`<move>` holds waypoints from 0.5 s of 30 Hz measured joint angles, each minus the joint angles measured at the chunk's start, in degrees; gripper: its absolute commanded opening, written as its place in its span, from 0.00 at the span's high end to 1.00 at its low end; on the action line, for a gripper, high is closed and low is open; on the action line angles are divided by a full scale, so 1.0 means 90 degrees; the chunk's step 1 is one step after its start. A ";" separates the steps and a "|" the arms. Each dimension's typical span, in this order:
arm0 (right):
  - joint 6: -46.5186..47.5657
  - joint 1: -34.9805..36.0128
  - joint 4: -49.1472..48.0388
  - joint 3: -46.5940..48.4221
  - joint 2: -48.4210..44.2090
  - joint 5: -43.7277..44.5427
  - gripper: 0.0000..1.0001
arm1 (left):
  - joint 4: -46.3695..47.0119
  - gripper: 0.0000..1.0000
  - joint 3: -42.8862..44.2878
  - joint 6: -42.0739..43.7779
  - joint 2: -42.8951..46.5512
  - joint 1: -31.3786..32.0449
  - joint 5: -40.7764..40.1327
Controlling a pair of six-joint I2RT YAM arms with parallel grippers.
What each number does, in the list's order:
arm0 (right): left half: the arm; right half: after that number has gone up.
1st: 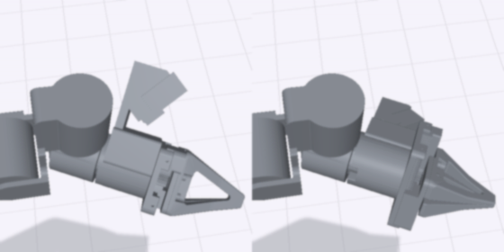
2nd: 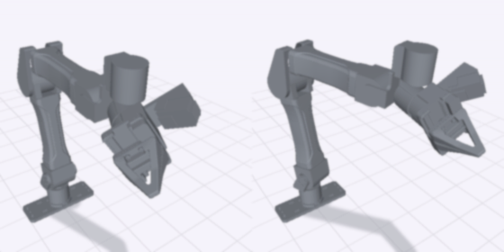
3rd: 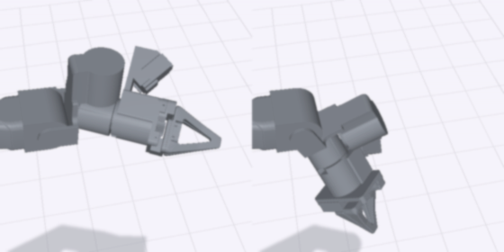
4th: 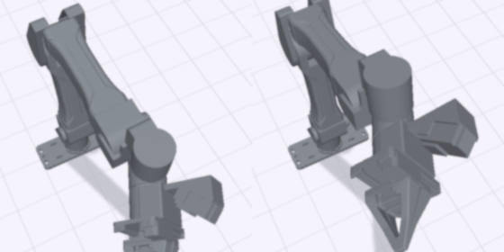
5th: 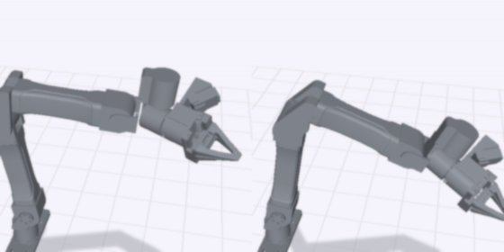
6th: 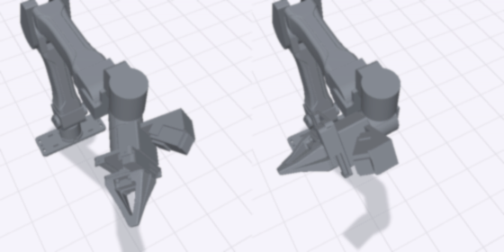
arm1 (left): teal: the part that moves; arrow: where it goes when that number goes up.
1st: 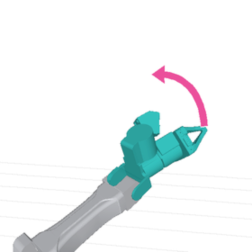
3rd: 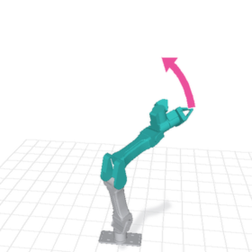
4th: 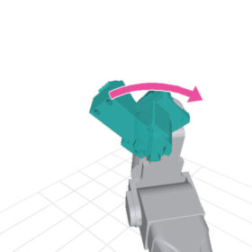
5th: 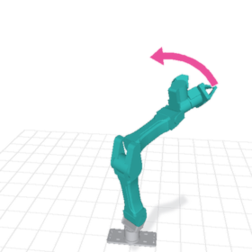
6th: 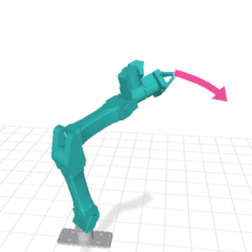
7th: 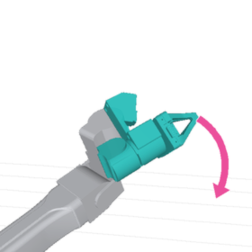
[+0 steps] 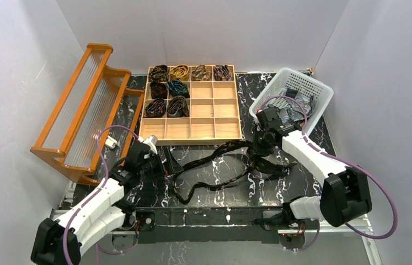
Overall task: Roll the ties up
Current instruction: Place the tie at the center of the board.
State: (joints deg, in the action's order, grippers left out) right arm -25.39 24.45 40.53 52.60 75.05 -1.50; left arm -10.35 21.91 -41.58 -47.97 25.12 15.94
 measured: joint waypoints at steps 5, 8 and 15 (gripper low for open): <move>0.0058 0.0000 -0.0012 0.0000 0.0066 0.0316 0.70 | -0.0294 0.12 -0.0206 -0.0408 0.0204 0.0624 -0.0646; 0.0165 0.0000 -0.0061 0.0000 0.0189 0.0340 0.70 | -0.0430 0.15 -0.0216 -0.0597 0.0058 0.1015 -0.1008; 0.0355 0.0000 -0.0107 0.0129 0.0765 0.0367 0.60 | -0.0559 0.23 -0.0092 -0.0913 -0.0340 0.1688 -0.1739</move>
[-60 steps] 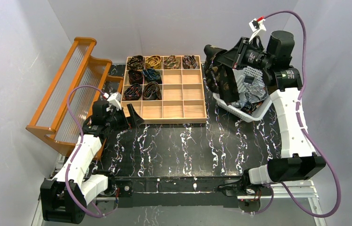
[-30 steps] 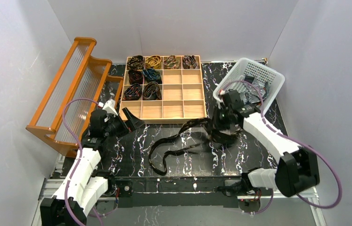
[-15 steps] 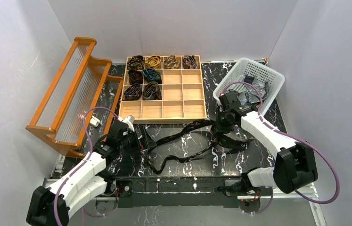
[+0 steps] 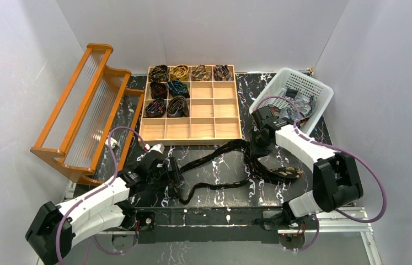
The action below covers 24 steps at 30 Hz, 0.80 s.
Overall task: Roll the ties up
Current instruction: Place the tie at the center of the board.
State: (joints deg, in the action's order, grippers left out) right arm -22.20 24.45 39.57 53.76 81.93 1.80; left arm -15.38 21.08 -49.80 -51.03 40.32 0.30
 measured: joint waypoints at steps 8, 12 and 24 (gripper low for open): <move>-0.0015 0.0000 0.0109 0.0304 -0.0039 0.0092 0.22 | -0.0051 0.28 0.0194 -0.0245 -0.0381 0.0495 -0.0559; -0.0262 0.0002 0.0316 0.0304 -0.0323 0.0126 0.20 | -0.0357 0.28 0.0197 -0.0357 -0.0197 0.0544 -0.0663; -0.1715 -0.0010 0.1120 -0.0277 -0.1370 0.0631 0.21 | -0.0726 0.39 0.0197 -0.0420 0.0090 0.0546 -0.0636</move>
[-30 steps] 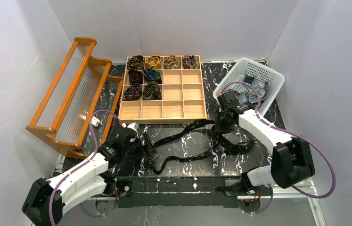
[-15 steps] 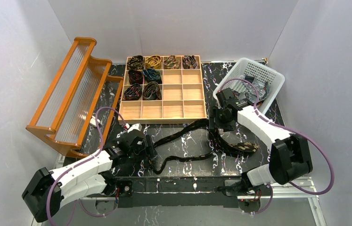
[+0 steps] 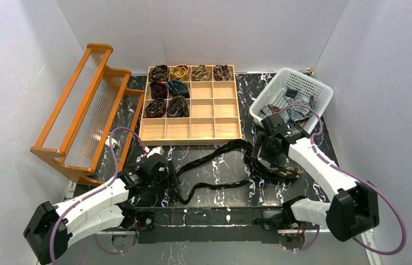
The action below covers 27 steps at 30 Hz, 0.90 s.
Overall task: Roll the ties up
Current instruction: Place the tie at the center of the board.
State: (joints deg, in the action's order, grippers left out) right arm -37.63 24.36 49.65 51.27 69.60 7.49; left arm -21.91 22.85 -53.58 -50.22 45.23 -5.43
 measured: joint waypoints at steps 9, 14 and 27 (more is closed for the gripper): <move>-0.1982 0.0002 0.0386 -0.0214 -0.0984 -0.0209 0.18 | 0.0066 0.45 0.0005 0.0053 -0.0284 0.0002 0.0119; -0.3104 0.0000 0.0488 -0.0877 -0.1054 -0.0330 0.15 | 0.0143 0.46 -0.0017 0.0046 -0.0291 0.0002 0.0163; -0.4070 -0.0002 0.0318 -0.1268 -0.1234 -0.0403 0.01 | 0.0338 0.04 -0.0070 0.0010 -0.0119 0.0002 0.0236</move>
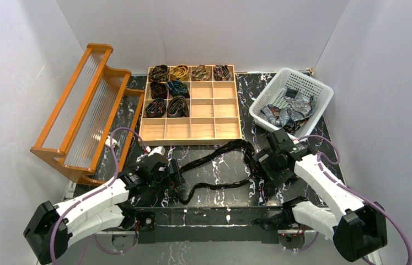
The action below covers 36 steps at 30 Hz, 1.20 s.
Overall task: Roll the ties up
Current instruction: Place the tie at the center of the board, then flatten out the tie at the center of the board.
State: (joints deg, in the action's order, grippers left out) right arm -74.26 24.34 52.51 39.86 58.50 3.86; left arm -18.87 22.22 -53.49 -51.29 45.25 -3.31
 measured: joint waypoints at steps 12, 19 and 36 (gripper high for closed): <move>-0.2130 -0.0100 0.0032 -0.0092 -0.0750 0.0578 0.01 | -0.0622 0.02 0.0000 -0.0126 0.1090 0.0005 -0.0576; -0.2409 -0.0491 0.0034 -0.0102 -0.0068 0.0576 0.01 | -0.0797 0.02 -0.0066 -0.0355 0.1994 0.0005 -0.1093; -0.2645 -0.0882 -0.0403 -0.0364 0.0913 0.0005 0.16 | -0.0818 0.04 -0.0061 -0.0078 0.1464 0.0005 -0.0568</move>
State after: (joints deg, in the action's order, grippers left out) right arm -98.06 16.40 48.88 36.58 66.72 3.90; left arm -26.24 21.67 -54.19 -38.11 45.30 -8.43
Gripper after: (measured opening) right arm 0.880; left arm 0.968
